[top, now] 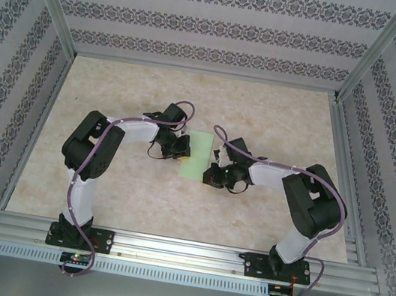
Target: Fold a paper plane with a square sheet of paper (pick it up from the middle)
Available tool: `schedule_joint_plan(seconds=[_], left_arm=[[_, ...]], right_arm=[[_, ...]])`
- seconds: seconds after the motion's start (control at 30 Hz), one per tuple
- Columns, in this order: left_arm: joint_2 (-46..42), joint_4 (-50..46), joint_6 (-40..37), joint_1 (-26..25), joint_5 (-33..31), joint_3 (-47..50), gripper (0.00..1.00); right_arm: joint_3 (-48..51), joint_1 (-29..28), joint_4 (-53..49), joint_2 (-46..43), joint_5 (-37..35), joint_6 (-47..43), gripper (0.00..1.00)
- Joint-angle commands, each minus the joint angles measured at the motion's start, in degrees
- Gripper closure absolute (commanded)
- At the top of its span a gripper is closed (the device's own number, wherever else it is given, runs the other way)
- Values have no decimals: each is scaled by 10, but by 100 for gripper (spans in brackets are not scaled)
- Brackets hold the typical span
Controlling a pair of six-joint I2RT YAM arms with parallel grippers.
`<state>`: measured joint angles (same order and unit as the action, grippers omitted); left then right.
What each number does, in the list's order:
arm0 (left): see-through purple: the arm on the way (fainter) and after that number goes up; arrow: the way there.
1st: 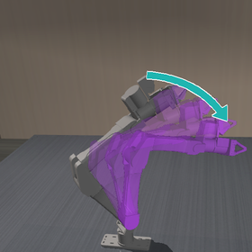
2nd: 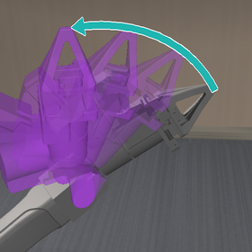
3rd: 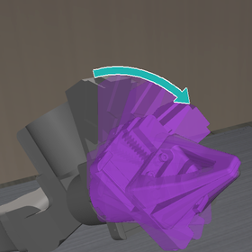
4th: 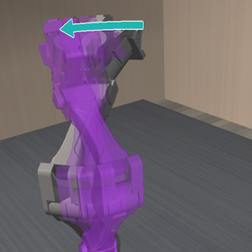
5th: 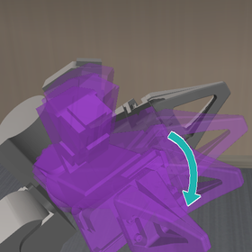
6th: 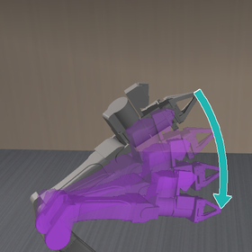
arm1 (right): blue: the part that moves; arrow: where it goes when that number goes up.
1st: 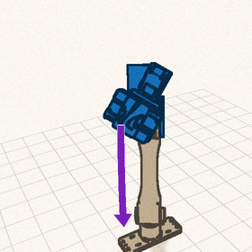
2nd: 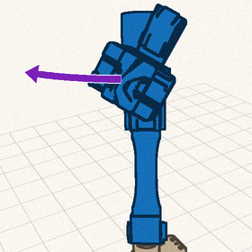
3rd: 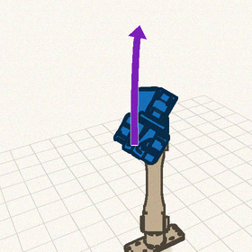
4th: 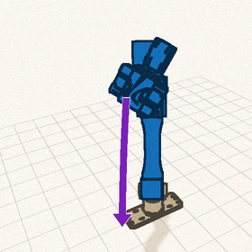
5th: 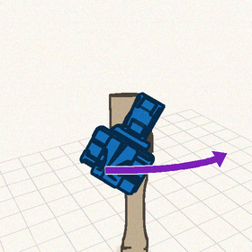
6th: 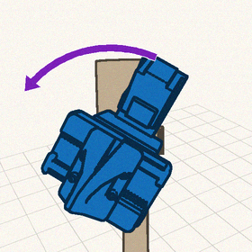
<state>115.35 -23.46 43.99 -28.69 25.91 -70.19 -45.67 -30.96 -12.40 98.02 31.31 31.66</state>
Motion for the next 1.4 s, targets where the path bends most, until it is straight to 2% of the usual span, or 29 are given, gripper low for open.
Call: schedule_joint_plan(seconds=[0.0,0.23,0.53,0.63,0.73,0.87,1.03,1.37], left_arm=[[70,-84,-6,-17,-79,37,100],[49,-91,-27,-20,-42,-12,100],[44,-121,-58,-23,-17,-73,100],[15,-107,-51,-23,18,-84,95],[-20,-103,-41,-22,17,-89,88],[-59,-78,-15,-22,6,-59,82],[-116,-39,9,-22,-13,3,79],[-212,-14,16,-21,-51,112,75]], right_arm=[[-48,9,-33,-37,-41,6,100],[-132,20,-22,7,-108,41,100],[-232,27,-37,119,-113,67,100],[-258,28,-57,140,-117,66,100],[-273,28,-83,155,-134,69,100],[-281,28,-120,164,-171,91,100],[-264,19,-145,146,-214,130,100],[-181,-45,-147,75,-247,245,100]])
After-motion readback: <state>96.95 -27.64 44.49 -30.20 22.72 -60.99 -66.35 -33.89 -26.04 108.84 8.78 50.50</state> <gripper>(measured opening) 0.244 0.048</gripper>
